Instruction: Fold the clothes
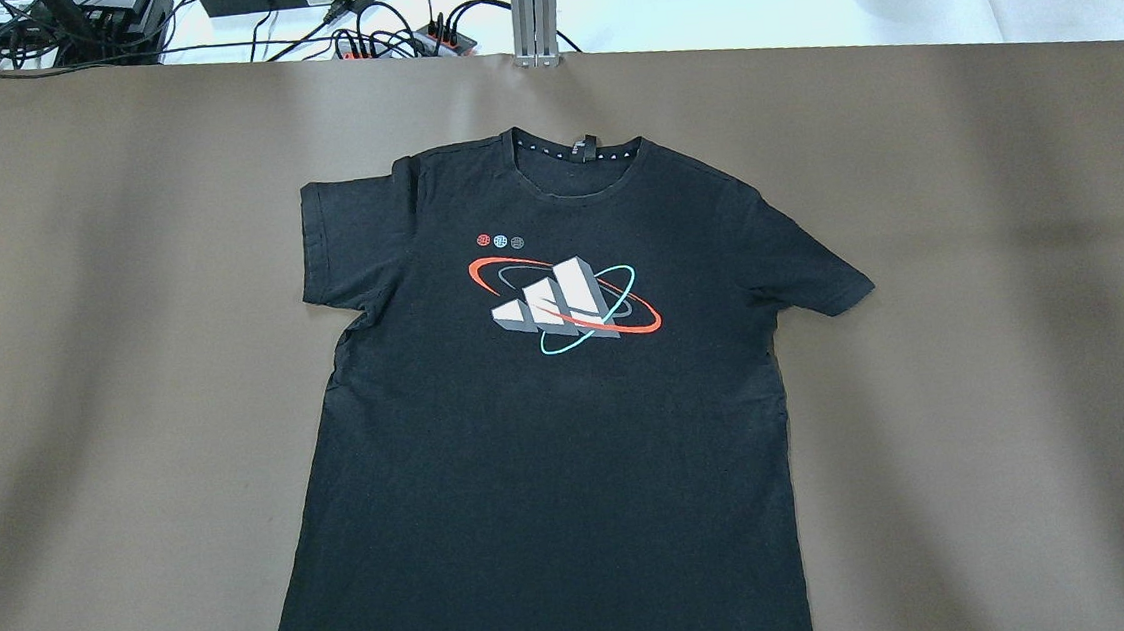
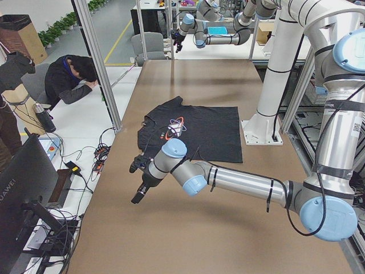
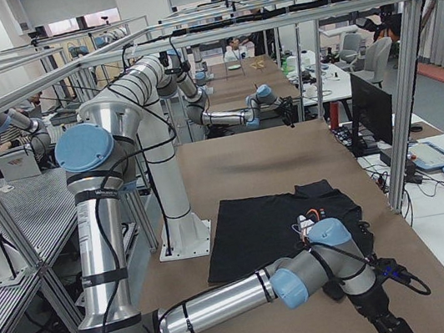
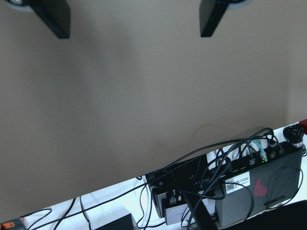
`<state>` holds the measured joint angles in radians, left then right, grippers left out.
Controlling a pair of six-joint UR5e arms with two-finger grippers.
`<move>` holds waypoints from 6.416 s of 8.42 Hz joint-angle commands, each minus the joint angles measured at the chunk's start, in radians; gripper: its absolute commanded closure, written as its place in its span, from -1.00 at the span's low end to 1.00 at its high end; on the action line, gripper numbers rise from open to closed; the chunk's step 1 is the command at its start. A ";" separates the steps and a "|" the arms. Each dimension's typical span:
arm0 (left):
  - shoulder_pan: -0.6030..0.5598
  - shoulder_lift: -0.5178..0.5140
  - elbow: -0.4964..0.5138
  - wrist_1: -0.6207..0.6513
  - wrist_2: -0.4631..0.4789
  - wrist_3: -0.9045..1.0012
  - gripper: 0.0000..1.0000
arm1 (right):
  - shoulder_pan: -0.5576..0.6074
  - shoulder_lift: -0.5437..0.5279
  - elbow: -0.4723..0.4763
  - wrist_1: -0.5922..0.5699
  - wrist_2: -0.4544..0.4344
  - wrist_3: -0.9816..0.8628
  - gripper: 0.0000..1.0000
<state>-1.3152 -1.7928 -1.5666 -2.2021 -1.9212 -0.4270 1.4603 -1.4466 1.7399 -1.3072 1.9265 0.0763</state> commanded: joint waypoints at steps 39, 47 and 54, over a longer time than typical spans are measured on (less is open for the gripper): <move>0.307 -0.387 0.415 -0.352 0.102 -0.596 -0.89 | -0.807 0.641 -0.482 0.226 -0.517 1.117 -0.89; 0.438 -0.370 0.436 -0.413 0.177 -0.448 -0.89 | -0.699 0.403 -0.163 0.230 -0.304 1.053 -0.88; 0.458 -0.372 0.507 -0.415 0.245 -0.409 -0.89 | -0.715 0.399 -0.160 0.232 -0.304 1.054 -0.88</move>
<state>-0.8696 -2.1607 -1.0617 -2.6170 -1.6857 -0.8363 0.7462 -1.0477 1.5791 -1.0754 1.6229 1.1305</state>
